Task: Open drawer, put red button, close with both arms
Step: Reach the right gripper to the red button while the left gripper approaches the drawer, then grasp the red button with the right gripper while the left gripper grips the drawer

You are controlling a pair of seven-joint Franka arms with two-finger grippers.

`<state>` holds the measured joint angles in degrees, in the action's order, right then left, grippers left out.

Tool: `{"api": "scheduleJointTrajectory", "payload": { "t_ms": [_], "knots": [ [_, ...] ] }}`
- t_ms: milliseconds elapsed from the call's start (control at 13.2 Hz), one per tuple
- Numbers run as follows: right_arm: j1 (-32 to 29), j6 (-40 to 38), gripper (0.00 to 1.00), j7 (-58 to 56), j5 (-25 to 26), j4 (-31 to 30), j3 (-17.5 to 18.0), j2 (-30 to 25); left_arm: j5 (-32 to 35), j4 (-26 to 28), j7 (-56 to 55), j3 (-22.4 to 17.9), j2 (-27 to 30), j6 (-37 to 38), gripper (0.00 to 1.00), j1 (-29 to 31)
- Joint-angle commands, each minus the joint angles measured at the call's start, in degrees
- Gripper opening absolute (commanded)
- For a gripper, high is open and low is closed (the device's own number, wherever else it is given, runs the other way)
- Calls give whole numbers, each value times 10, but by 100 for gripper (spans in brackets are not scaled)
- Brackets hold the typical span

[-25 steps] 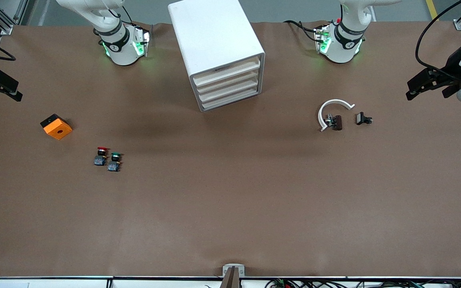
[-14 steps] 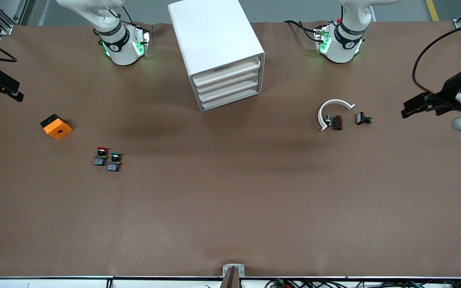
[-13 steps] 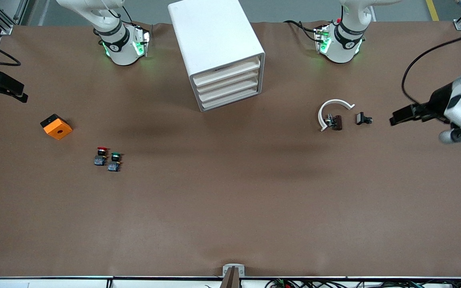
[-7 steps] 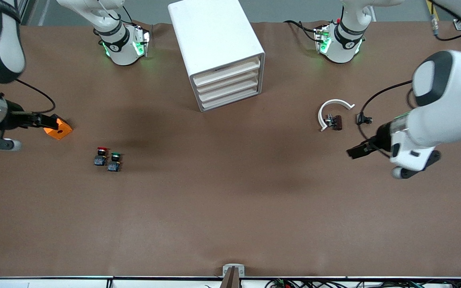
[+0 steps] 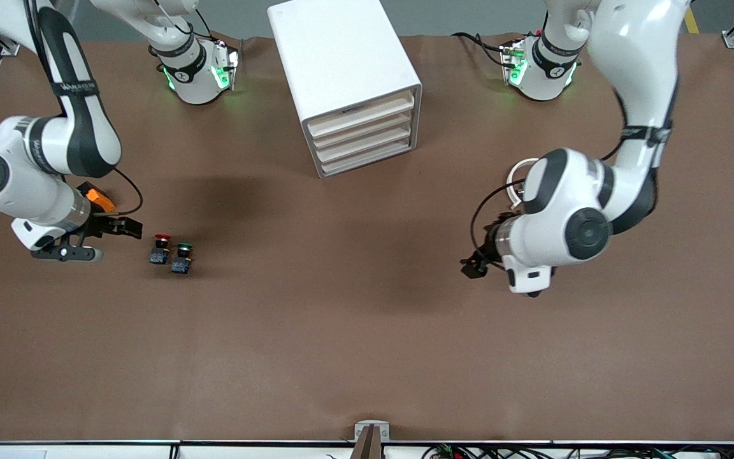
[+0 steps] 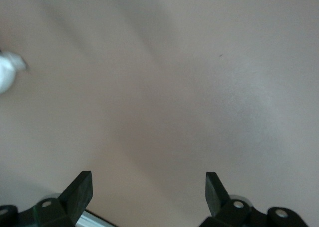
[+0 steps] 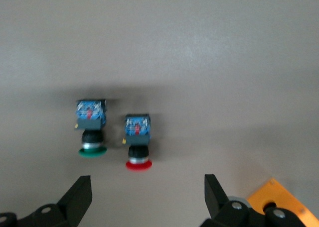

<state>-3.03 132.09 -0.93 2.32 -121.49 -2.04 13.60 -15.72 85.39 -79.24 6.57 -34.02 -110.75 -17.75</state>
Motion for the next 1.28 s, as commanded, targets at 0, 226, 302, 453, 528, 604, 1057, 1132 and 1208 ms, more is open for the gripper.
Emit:
{"api": "scheduleJointTrajectory", "payload": {
  "t_ms": [0,226,302,453,528,604,1057,1132,1208],
  "knots": [
    [-9,49,100,-6,4,7,6,53,-64,-42,-133,-1,-55,-24,100,-24],
    [-8,106,100,-6,4,8,6,104,-110,-58,-304,-2,-85,-44,100,-71],
    [-8,114,100,-6,4,8,7,115,-116,-58,-353,0,-97,-45,100,-77],
    [-8,115,100,-6,3,8,9,128,-135,-58,-420,1,-114,-45,100,-115],
    [-7,115,100,-6,2,8,9,134,-143,-58,-461,0,-119,-40,100,-122],
    [-6,114,100,-6,3,8,10,140,-150,-58,-491,2,-119,-34,100,-124],
    [1,113,12,-34,3,12,11,151,-191,-58,-520,3,-112,176,100,-135],
    [0,109,5,-48,3,14,11,151,-208,-58,-518,3,-114,177,100,-134],
    [0,107,0,-50,3,19,11,150,-229,-58,-515,2,-118,177,100,-135]
  ]
}}
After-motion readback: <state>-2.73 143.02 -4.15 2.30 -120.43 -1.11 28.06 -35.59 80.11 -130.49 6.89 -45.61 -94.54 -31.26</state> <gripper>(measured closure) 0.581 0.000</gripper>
